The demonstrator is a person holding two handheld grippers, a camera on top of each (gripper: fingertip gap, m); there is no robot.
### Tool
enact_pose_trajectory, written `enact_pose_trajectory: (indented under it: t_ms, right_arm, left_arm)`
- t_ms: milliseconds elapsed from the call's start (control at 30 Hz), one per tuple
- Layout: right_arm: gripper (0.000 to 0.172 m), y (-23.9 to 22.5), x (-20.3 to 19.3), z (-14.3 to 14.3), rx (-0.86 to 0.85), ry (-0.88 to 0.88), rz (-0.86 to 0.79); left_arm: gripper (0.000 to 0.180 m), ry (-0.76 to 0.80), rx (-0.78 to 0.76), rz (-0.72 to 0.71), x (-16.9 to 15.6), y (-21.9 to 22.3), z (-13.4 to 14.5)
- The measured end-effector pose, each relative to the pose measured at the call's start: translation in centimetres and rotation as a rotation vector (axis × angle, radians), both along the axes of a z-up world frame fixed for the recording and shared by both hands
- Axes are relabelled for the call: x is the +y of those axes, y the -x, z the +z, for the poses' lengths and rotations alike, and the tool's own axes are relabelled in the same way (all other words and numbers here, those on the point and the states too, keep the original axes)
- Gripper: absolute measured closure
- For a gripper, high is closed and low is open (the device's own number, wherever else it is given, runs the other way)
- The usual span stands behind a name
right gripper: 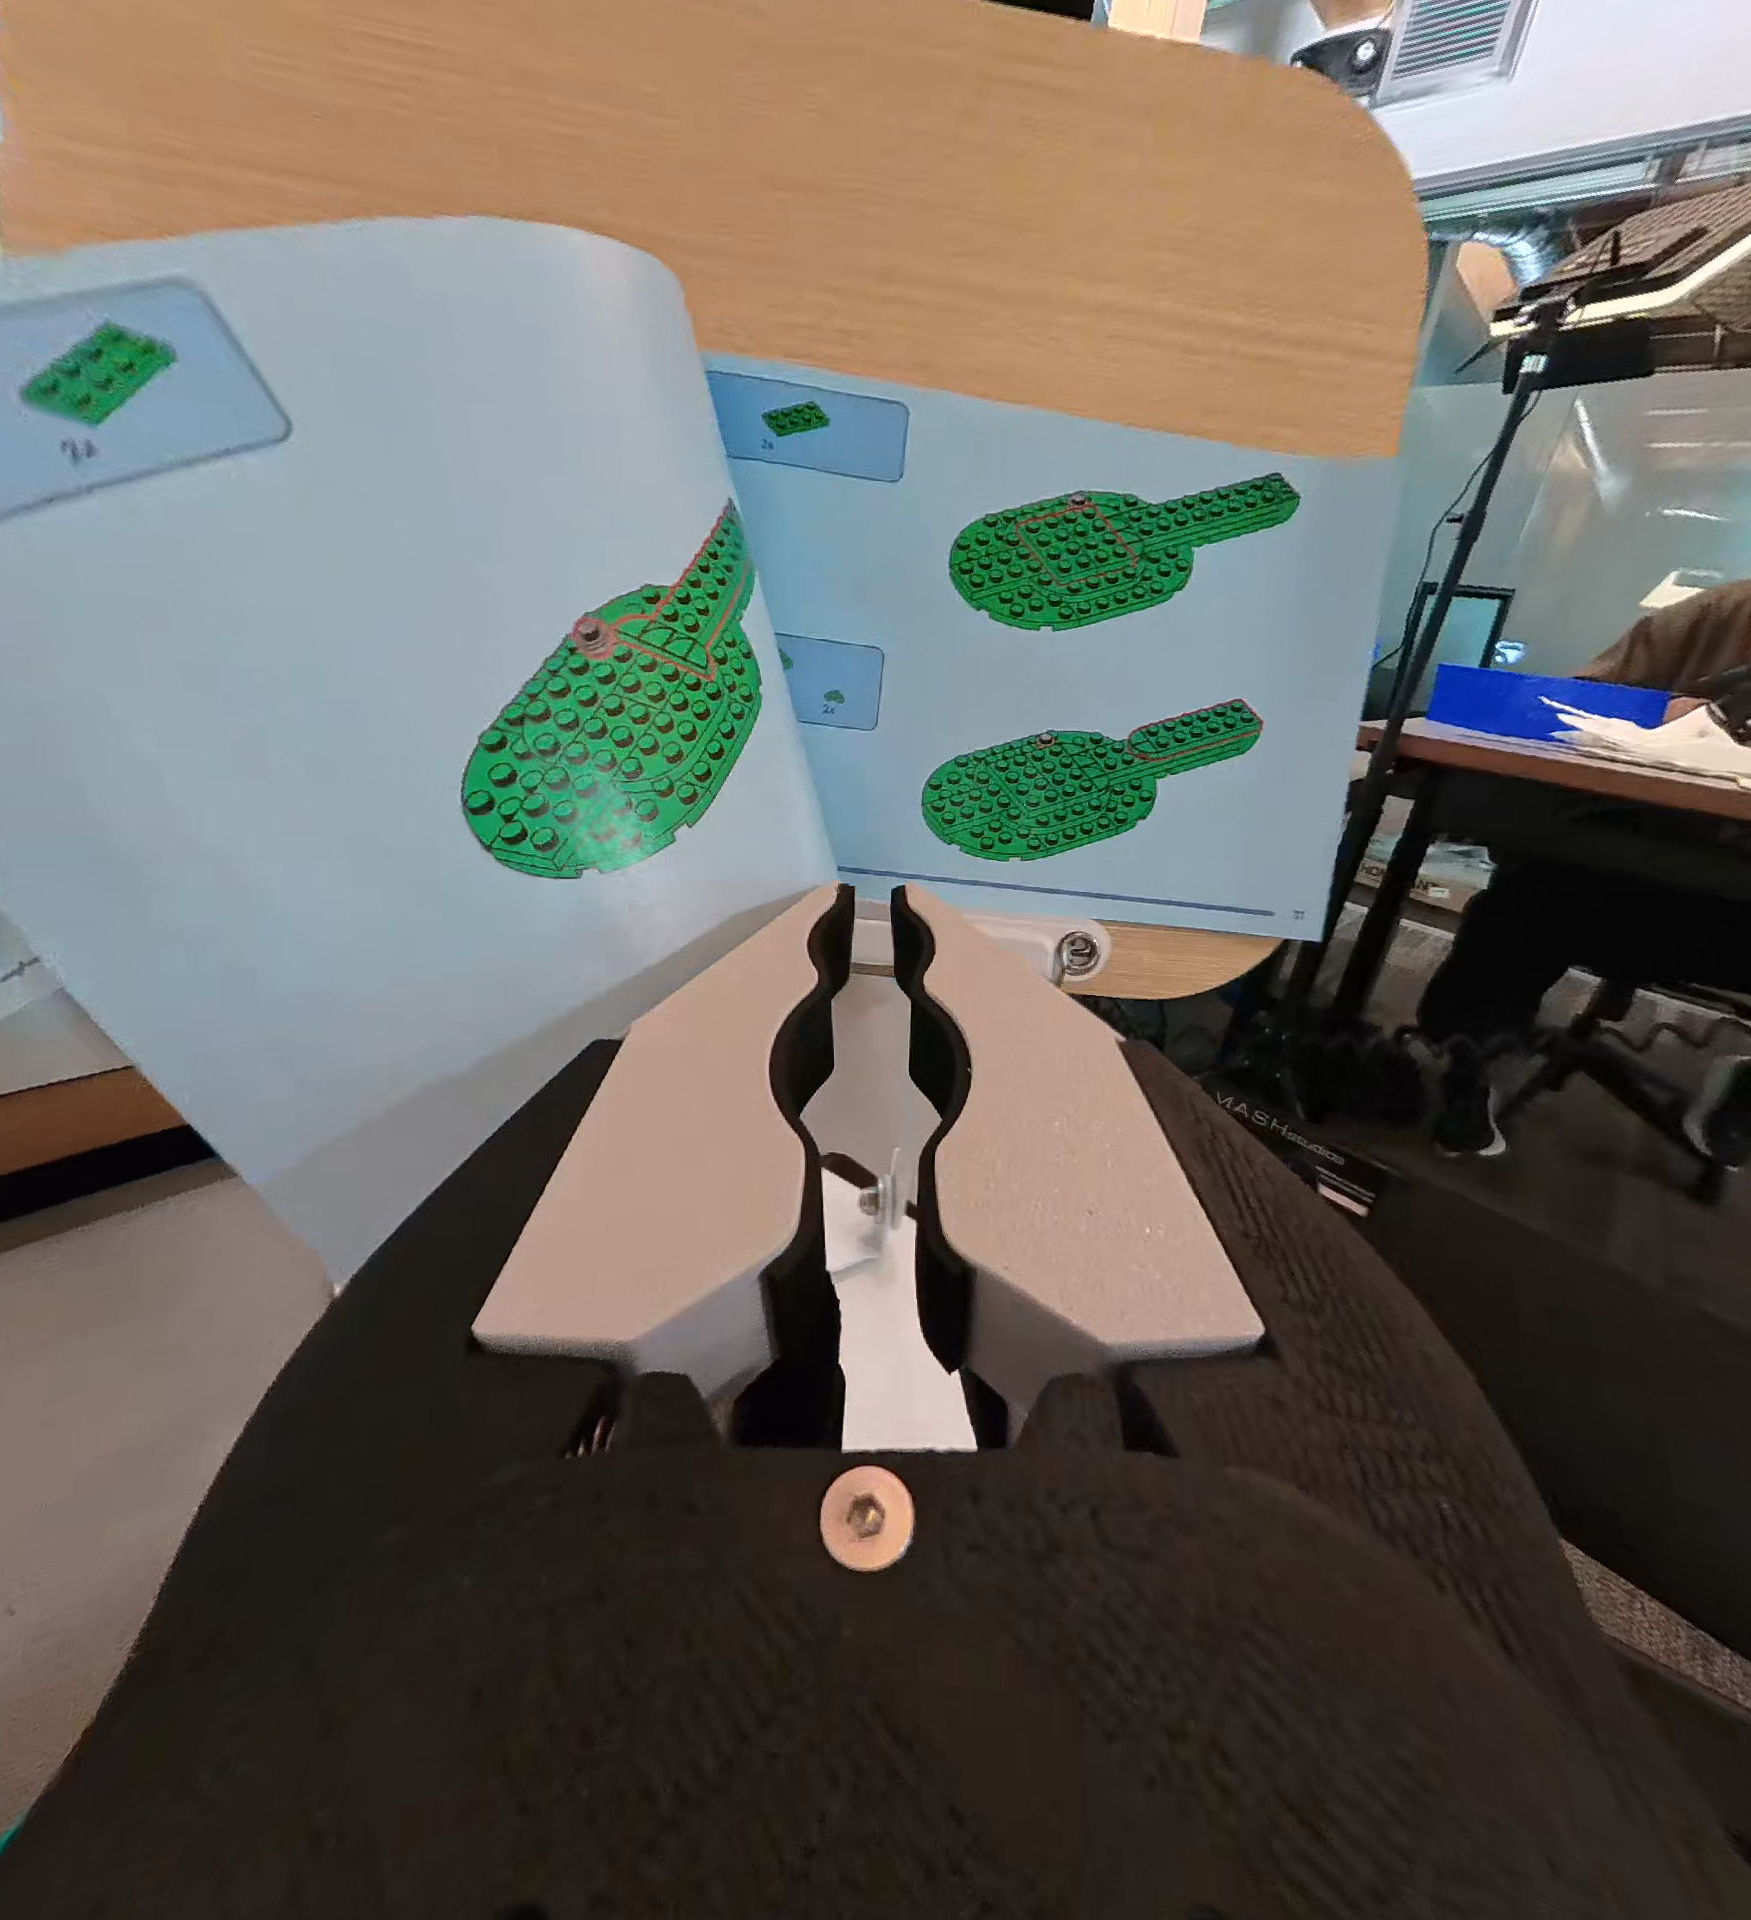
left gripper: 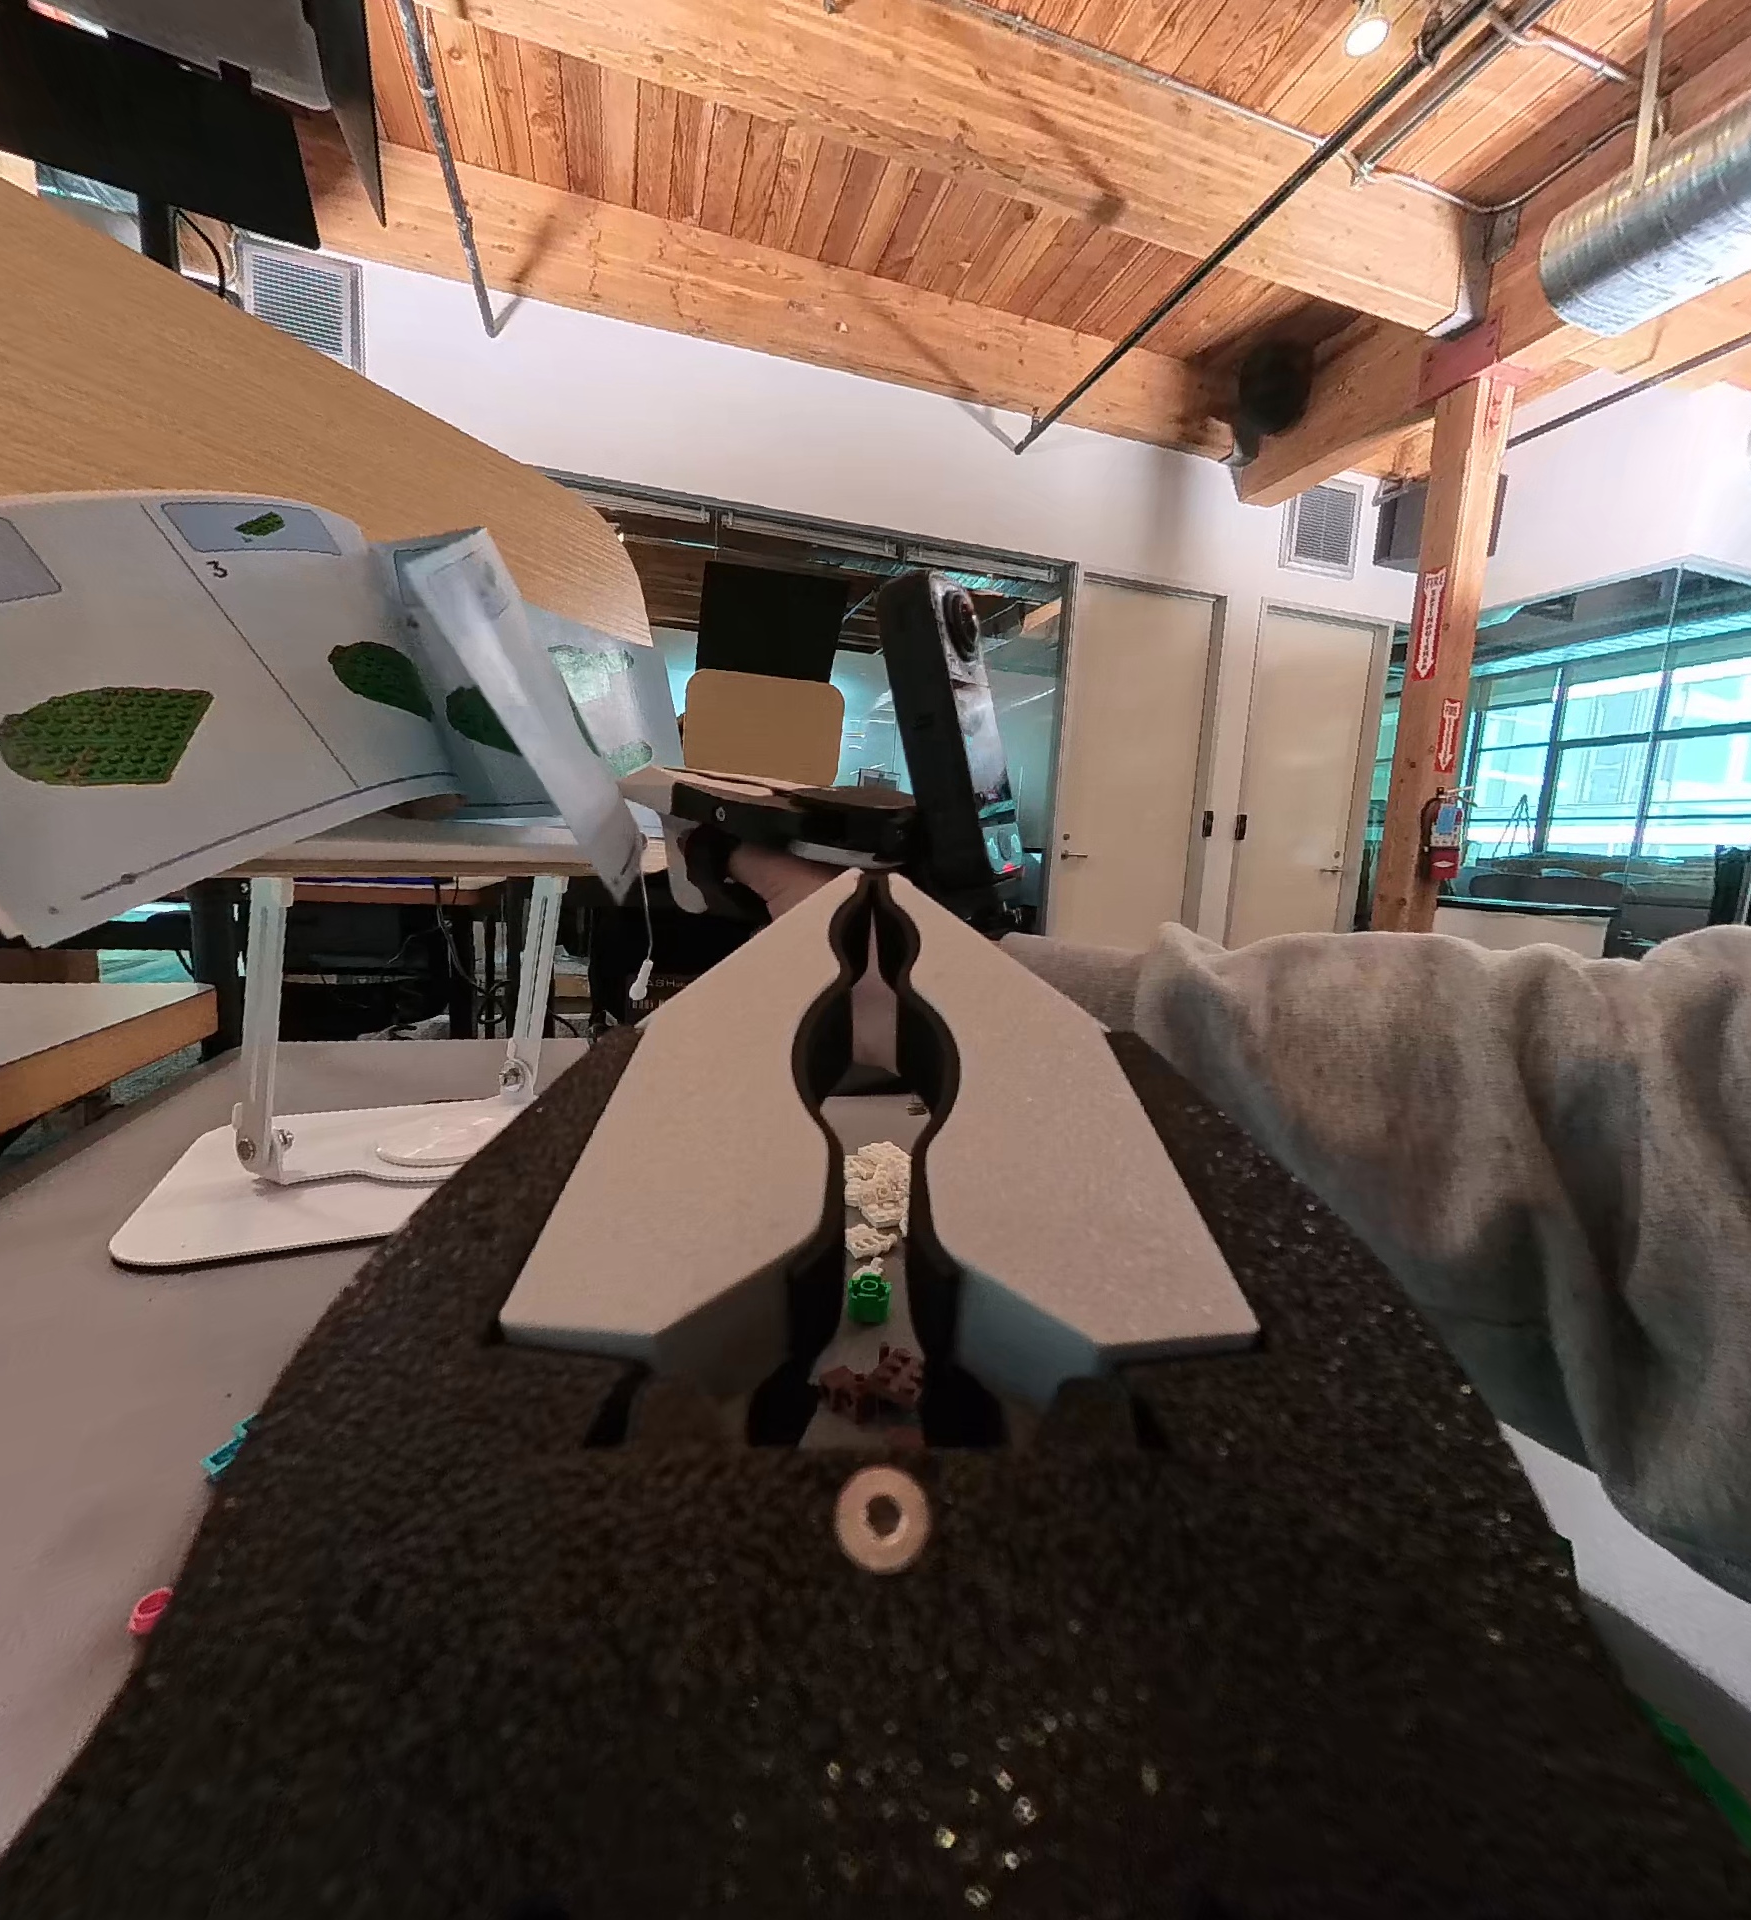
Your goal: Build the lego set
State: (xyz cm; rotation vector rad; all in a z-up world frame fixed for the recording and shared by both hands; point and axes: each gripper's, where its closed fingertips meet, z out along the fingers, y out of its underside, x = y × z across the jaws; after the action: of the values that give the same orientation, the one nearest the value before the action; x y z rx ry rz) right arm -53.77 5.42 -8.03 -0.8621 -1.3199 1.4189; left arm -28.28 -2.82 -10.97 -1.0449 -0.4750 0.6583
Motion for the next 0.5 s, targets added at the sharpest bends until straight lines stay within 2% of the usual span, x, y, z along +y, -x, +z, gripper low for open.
enact_pose_trajectory:
  t_ms: [500]
  right_arm:
    - [0.167, -0.4, -1.2, -0.3, -0.024, -0.024, 0.042]
  left_arm:
    - [0.180, 0.016, -0.030, 0.012, -0.3, 0.7, -0.6]
